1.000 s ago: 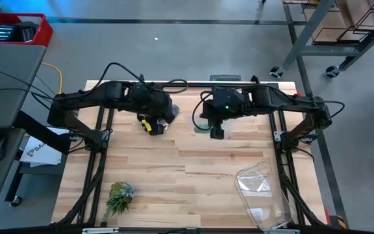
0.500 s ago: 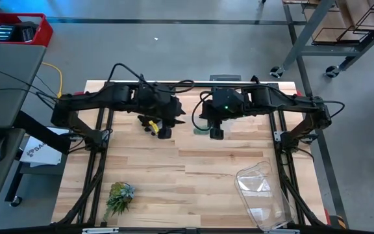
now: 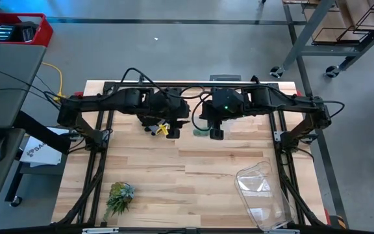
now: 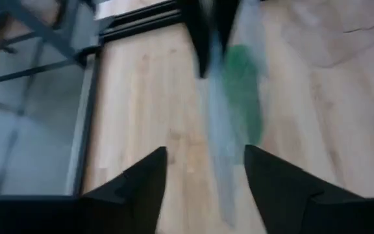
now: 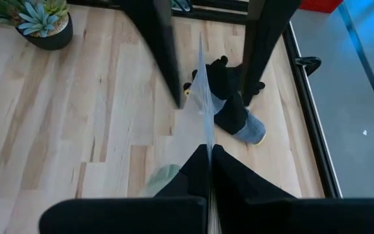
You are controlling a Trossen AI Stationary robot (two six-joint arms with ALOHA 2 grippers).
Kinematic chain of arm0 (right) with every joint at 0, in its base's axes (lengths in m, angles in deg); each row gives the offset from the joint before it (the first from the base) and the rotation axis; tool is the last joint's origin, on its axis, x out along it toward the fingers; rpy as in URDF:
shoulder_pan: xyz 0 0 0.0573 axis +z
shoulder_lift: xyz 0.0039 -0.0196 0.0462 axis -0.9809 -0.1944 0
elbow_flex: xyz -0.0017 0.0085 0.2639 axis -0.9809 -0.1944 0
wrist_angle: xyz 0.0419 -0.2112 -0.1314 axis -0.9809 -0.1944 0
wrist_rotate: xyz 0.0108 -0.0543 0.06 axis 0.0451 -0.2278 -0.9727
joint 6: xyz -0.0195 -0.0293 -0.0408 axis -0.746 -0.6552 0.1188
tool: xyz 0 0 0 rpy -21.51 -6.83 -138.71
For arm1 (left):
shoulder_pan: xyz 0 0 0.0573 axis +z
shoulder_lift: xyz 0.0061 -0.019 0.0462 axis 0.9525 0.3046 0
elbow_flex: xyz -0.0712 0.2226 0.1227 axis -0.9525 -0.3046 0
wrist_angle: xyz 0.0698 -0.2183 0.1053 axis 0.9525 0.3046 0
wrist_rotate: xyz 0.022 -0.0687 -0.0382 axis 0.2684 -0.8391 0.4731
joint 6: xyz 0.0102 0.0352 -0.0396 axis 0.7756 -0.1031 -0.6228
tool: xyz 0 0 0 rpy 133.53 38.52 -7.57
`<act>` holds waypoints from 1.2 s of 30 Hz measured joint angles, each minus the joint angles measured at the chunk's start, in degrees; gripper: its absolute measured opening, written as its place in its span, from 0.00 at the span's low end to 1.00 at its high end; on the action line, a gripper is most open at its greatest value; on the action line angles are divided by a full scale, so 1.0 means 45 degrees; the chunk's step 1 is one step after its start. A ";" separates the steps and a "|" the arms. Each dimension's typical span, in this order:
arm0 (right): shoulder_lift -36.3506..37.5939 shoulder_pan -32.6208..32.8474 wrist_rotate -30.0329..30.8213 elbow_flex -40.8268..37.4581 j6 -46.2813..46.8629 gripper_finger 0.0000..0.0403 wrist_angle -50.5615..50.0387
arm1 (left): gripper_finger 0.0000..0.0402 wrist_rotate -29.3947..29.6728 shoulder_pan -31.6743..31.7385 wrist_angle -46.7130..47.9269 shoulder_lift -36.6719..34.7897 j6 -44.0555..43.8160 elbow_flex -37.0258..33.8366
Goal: Roll bandage
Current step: Close the transparent zip bag
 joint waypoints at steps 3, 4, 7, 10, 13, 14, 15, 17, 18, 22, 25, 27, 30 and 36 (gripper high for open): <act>0.0000 0.0000 0.0000 0.0000 0.0000 0.00 0.0000 | 0.36 0.0780 -0.0136 -0.0181 -0.0047 0.0103 0.0000; 0.0000 0.0000 -0.0003 0.0000 0.0000 0.00 -0.0005 | 0.29 0.0802 -0.0158 -0.0179 -0.0097 0.0117 0.0000; 0.0000 -0.0028 -0.0163 0.0000 0.0000 0.00 0.0000 | 0.07 0.0616 -0.0176 -0.0180 -0.0257 0.0117 0.0000; 0.0000 -0.0113 -0.0223 0.0000 0.0001 0.00 -0.0005 | 0.02 0.0538 -0.0179 -0.0101 -0.0257 0.0059 0.0010; -0.0012 -0.0175 -0.0376 0.0000 0.0003 0.00 -0.0002 | 0.01 0.0462 -0.0169 0.0045 -0.0210 0.0197 0.0010; -0.0015 -0.0175 -0.0447 0.0000 -0.0007 0.00 -0.0004 | 0.01 0.0448 -0.0172 0.0118 -0.0206 0.0158 0.0010; -0.0016 -0.0175 -0.0447 0.0000 -0.0015 0.00 -0.0005 | 0.00 0.0429 -0.0173 0.0220 -0.0199 0.0153 0.0010; -0.0034 -0.0170 -0.0471 0.0000 0.0041 0.00 -0.0106 | 0.00 0.0428 -0.0159 0.0461 -0.0204 0.0209 0.0012; -0.0039 -0.0170 -0.0471 0.0000 0.0072 0.00 -0.0308 | 0.00 0.0481 -0.0159 0.0511 -0.0204 0.0209 0.0024; -0.0043 -0.0170 -0.0471 0.0000 0.0107 0.00 -0.0631 | 0.00 0.0576 -0.0159 0.0728 -0.0230 0.0200 0.0024; 0.0019 -0.0170 -0.0471 0.0000 0.0102 0.00 -0.0670 | 0.00 0.0608 -0.0159 0.0958 -0.0253 0.0146 0.0033; 0.0140 -0.0170 -0.0475 0.0000 0.0206 0.00 -0.0798 | 0.00 0.0645 -0.0143 0.1170 -0.0257 0.0107 0.0034; 0.0325 -0.0170 -0.0452 0.0000 0.0330 0.00 -0.1001 | 0.00 0.0665 -0.0077 0.1448 -0.0311 0.0102 0.0039; 0.0547 -0.0170 -0.0389 0.0000 0.0335 0.00 -0.1307 | 0.00 0.0950 -0.0077 0.1846 -0.0650 0.0112 0.0024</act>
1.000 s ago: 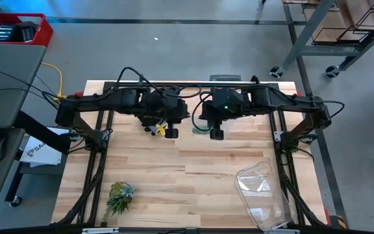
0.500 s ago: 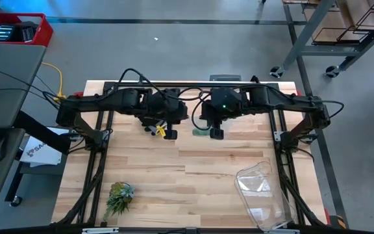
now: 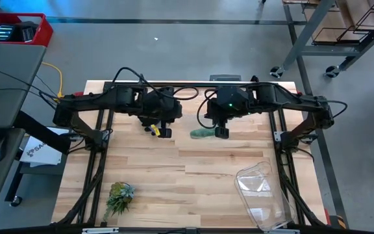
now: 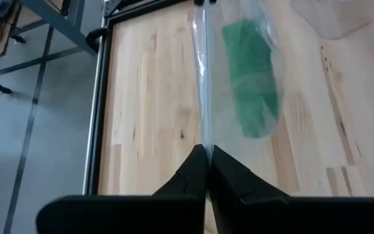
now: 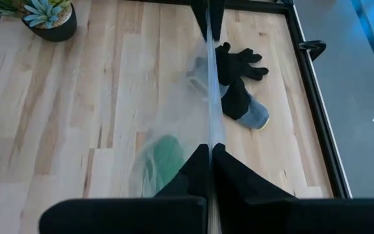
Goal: Roll bandage
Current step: Close the transparent zip bag
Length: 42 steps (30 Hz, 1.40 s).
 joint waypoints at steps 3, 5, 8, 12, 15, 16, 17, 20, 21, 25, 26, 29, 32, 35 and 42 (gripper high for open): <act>0.0038 -0.0005 0.0031 0.0000 -0.0001 0.00 -0.0012 | 0.00 0.0195 0.0000 0.0457 -0.0203 -0.0005 -0.0005; 0.0074 0.0000 0.0043 0.0000 -0.0005 0.00 -0.0034 | 0.00 0.0383 0.0000 0.0684 -0.0309 0.0000 -0.0005; 0.0094 0.0000 0.0044 0.0005 -0.0010 0.00 -0.0090 | 0.00 0.0429 0.0000 0.0986 -0.0464 -0.0005 -0.0015; 0.0171 0.0000 0.0039 0.0005 -0.0005 0.00 -0.0108 | 0.00 0.0468 0.0000 0.1290 -0.0613 -0.0005 -0.0019; 0.0211 0.0000 0.0039 0.0005 -0.0008 0.00 -0.0151 | 0.00 0.0520 0.0005 0.1585 -0.0634 -0.0009 -0.0019; 0.0211 0.0000 0.0039 0.0005 -0.0005 0.00 -0.0178 | 0.00 0.0524 0.0010 0.1685 -0.0656 -0.0007 -0.0019; 0.0211 0.0000 0.0035 0.0005 -0.0005 0.00 -0.0196 | 0.00 0.0526 0.0010 0.1782 -0.0667 -0.0005 -0.0019; 0.0211 0.0000 0.0034 0.0005 -0.0063 0.00 -0.0277 | 0.00 0.0536 0.0010 0.2124 -0.0691 0.0000 -0.0015; 0.0211 0.0000 0.0029 0.0005 -0.0068 0.00 -0.0272 | 0.00 0.0540 0.0010 0.2277 -0.0694 0.0001 -0.0019; 0.0235 0.0000 0.0010 0.0005 -0.0102 0.00 -0.0313 | 0.00 0.0545 -0.0024 0.2638 -0.0918 0.0128 -0.0024; 0.0243 0.0000 -0.0010 0.0005 -0.0102 0.00 -0.0334 | 0.00 0.0545 -0.0027 0.2664 -0.1002 0.0124 -0.0024; 0.0264 0.0001 -0.0009 0.0005 -0.0102 0.00 -0.0358 | 0.00 0.0550 -0.0024 0.2764 -0.1232 0.0097 -0.0026; 0.0264 0.0002 -0.0005 0.0005 -0.0102 0.00 -0.0366 | 0.00 0.0545 -0.0024 0.2831 -0.1487 0.0032 -0.0029; 0.0269 0.0000 -0.0005 0.0005 -0.0102 0.00 -0.0320 | 0.00 0.0584 -0.0027 0.3039 -0.1678 0.0026 -0.0029; 0.0420 0.0005 0.0000 0.0006 -0.0008 0.00 -0.0554 | 0.00 0.0850 -0.0117 0.3484 -0.2098 -0.0096 -0.0029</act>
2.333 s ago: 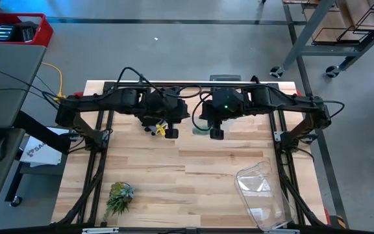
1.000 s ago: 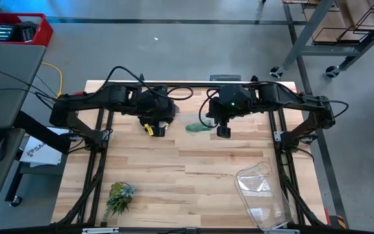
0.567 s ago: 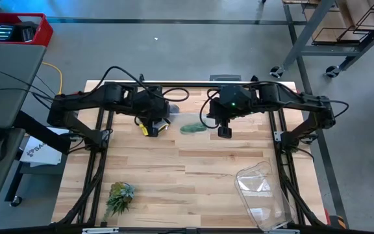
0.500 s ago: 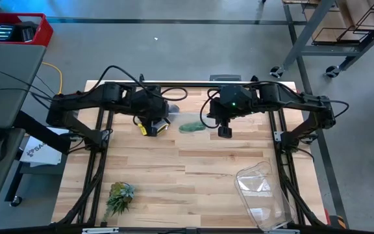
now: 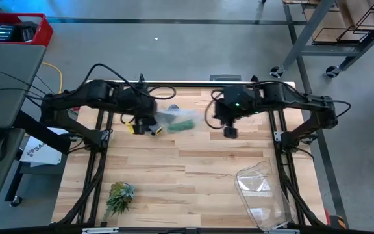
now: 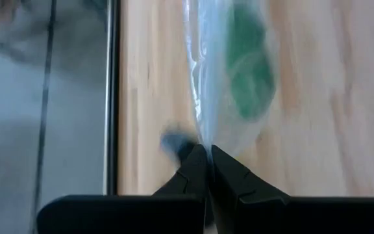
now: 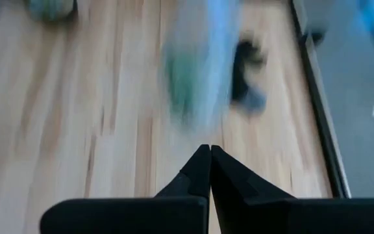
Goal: Roll bandage
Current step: Close the transparent zip bag, then put the transparent zip bag into the transparent bin
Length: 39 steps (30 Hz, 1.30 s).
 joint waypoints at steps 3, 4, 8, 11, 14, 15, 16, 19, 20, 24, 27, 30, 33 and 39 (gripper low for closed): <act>0.0297 0.0000 0.0005 0.0006 0.0004 0.00 -0.0656 | 0.00 0.0307 0.0034 0.0903 -0.0254 -0.0243 -0.0022; 0.0317 0.0000 0.0021 0.0038 0.0004 0.00 -0.0720 | 0.00 0.0428 0.0031 0.1029 -0.0278 -0.0259 0.0015; 0.0434 0.0000 0.0034 -0.0006 0.0004 0.00 -0.0982 | 0.00 0.0463 0.0019 0.0832 -0.0384 -0.0555 -0.0029; 0.0485 0.0000 0.0034 -0.0006 0.0011 0.00 -0.1000 | 0.00 0.0443 0.0010 0.0340 -0.0482 -0.0574 -0.0016; 0.0465 0.0000 -0.0058 -0.0006 0.0354 0.00 -0.0960 | 0.00 0.0400 0.0010 -0.0003 -0.0437 -0.0575 -0.0005; 0.0461 0.0000 -0.0062 -0.0006 0.0504 0.00 -0.0951 | 0.00 0.0392 0.0010 -0.0117 -0.0423 -0.0587 -0.0010; 0.0461 0.0000 -0.0083 -0.0006 0.0572 0.00 -0.0934 | 0.00 0.0385 0.0010 -0.0314 -0.0423 -0.0594 -0.0010; 0.0461 0.0000 -0.0086 -0.0006 0.0601 0.00 -0.0763 | 0.00 0.0418 0.0010 -0.0496 -0.0433 -0.0789 -0.0005; 0.0456 0.0000 -0.0087 -0.0006 0.0687 0.00 -0.0632 | 0.00 0.0446 0.0010 -0.0671 -0.0430 -0.0946 -0.0005; 0.0451 0.0000 -0.0087 -0.0006 0.0820 0.00 0.0147 | 0.00 0.0391 0.0010 -0.1440 -0.0423 -0.1756 0.0000; 0.0442 0.0000 -0.0087 -0.0006 0.0849 0.00 0.0710 | 0.00 -0.0079 0.0010 -0.1909 -0.0423 -0.1925 0.0000; 0.0440 -0.0078 -0.0155 -0.0006 0.2171 0.00 0.0461 | 0.00 -0.0346 -0.0088 -0.2044 -0.0423 -0.1930 0.0000; 0.0450 -0.0135 -0.1993 -0.0006 0.3536 0.00 -0.0589 | 0.00 -0.0460 -0.0245 -0.2114 -0.0419 -0.1920 0.0000; 0.0495 0.1458 -0.7504 -0.0006 0.6313 0.00 -0.3672 | 0.00 -0.0443 -0.0262 -0.2584 -0.0363 -0.1418 0.0000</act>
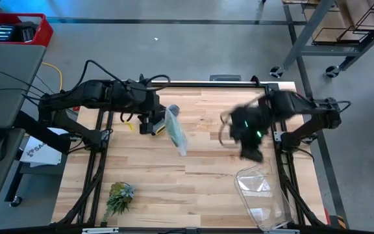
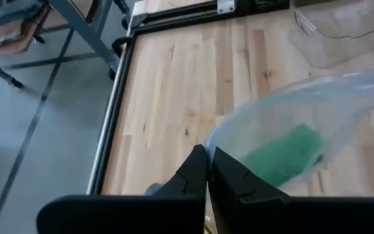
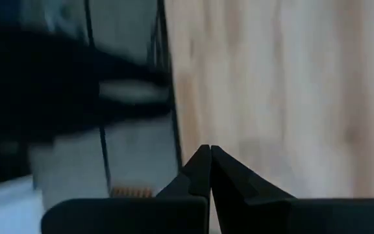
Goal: Roll bandage
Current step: Put the transparent zip bag into the transparent bin
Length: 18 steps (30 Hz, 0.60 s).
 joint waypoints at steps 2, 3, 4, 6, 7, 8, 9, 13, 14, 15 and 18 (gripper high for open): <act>0.0020 0.1283 -0.0019 -0.0170 0.0736 0.00 -0.0848 | 0.00 0.0003 0.0071 -0.0053 0.0017 0.0248 0.0000; 0.0024 0.1893 0.0038 -0.0406 0.1263 0.00 -0.1111 | 0.00 0.0003 0.0112 -0.0048 0.0017 0.0334 0.0000; 0.0033 0.2513 0.0026 -0.0721 0.1857 0.00 -0.1223 | 0.00 0.0007 0.0181 -0.0055 0.0017 0.0423 0.0000; 0.0034 0.3606 -0.0062 -0.1588 0.3084 0.00 -0.0997 | 0.00 0.0012 0.0256 -0.0050 0.0017 0.0503 0.0001; 0.0034 0.4073 -0.0176 -0.2120 0.3684 0.00 -0.0690 | 0.00 0.0007 0.0266 -0.0047 0.0021 0.0504 0.0004; 0.0034 0.4466 -0.0306 -0.2726 0.4209 0.00 -0.0238 | 0.00 0.0007 0.0283 -0.0046 0.0022 0.0507 0.0000; 0.0032 0.4781 -0.0338 -0.3358 0.4718 0.00 0.0253 | 0.00 0.0007 0.0294 -0.0046 0.0022 0.0509 0.0005; 0.0022 0.5308 -0.0098 -0.5953 0.6789 0.00 0.1804 | 0.00 0.0041 0.0369 -0.0031 0.0022 0.0523 0.0005; 0.0020 0.5273 0.0094 -0.6548 0.7215 0.00 0.2078 | 0.00 0.0041 0.0374 -0.0017 0.0022 0.0523 0.0005; 0.0016 0.5161 0.0306 -0.7151 0.7569 0.00 0.2260 | 0.00 0.0046 0.0379 -0.0012 0.0022 0.0527 0.0005; 0.0019 0.4678 0.1026 -0.8604 0.8237 0.00 0.2308 | 0.00 0.0118 0.0403 -0.0019 -0.0020 0.0662 0.0005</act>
